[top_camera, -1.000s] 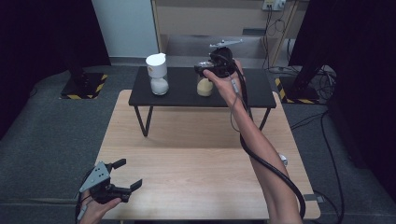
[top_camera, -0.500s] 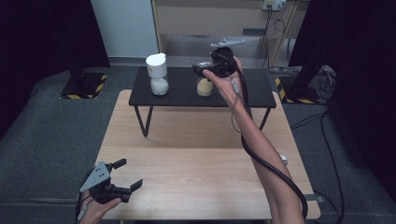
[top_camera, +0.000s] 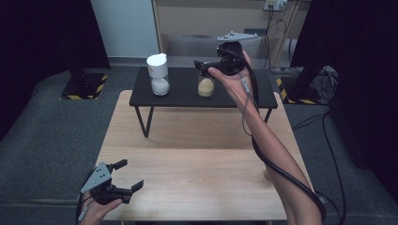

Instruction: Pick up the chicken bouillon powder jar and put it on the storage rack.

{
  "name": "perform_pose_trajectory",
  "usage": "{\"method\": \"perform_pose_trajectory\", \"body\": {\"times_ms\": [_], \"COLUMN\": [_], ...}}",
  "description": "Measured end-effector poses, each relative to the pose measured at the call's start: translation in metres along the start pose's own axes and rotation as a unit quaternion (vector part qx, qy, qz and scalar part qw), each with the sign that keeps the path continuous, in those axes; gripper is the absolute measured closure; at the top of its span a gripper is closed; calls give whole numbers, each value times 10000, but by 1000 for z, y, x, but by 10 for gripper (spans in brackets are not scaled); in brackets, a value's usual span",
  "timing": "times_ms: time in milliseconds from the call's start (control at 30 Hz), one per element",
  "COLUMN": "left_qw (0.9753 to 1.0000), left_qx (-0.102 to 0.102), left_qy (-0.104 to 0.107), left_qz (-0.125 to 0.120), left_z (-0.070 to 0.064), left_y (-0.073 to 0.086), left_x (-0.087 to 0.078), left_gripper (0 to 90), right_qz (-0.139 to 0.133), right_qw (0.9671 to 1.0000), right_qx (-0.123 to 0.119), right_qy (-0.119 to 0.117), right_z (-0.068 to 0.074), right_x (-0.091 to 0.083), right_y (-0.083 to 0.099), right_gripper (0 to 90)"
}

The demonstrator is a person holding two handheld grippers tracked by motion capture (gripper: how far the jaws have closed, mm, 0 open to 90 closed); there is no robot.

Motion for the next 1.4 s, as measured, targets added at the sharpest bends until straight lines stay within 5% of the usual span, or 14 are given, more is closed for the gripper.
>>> {"method": "perform_pose_trajectory", "body": {"times_ms": [367, 800, 1400], "left_qw": [10000, 10000, 10000], "left_qx": [13, 17, 14], "left_qy": [16, 15, 23], "left_qz": [0, 4, 23], "left_z": [0, 0, 0], "left_y": [0, 0, 0], "left_x": [0, 0, 1], "left_gripper": [0, 0, 0], "right_qz": [-229, -464, -569], "right_qw": [9984, 9931, 9924], "right_qx": [-225, -431, -352], "right_qy": [-465, -983, -1033], "right_z": [18, 30, 22], "right_x": [-36, -84, -149], "right_y": [-10, 7, 49], "right_gripper": [80, 80, 79]}}
Point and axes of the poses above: each handheld gripper's, and its own axes: x roughly forward along the jaws, y roughly out of its underside, z roughly to its left, the point moved 2 cm from there along x, roughly forward along the jaws, and after that the axes turned 9 degrees about -z, right-handed, at the moved point
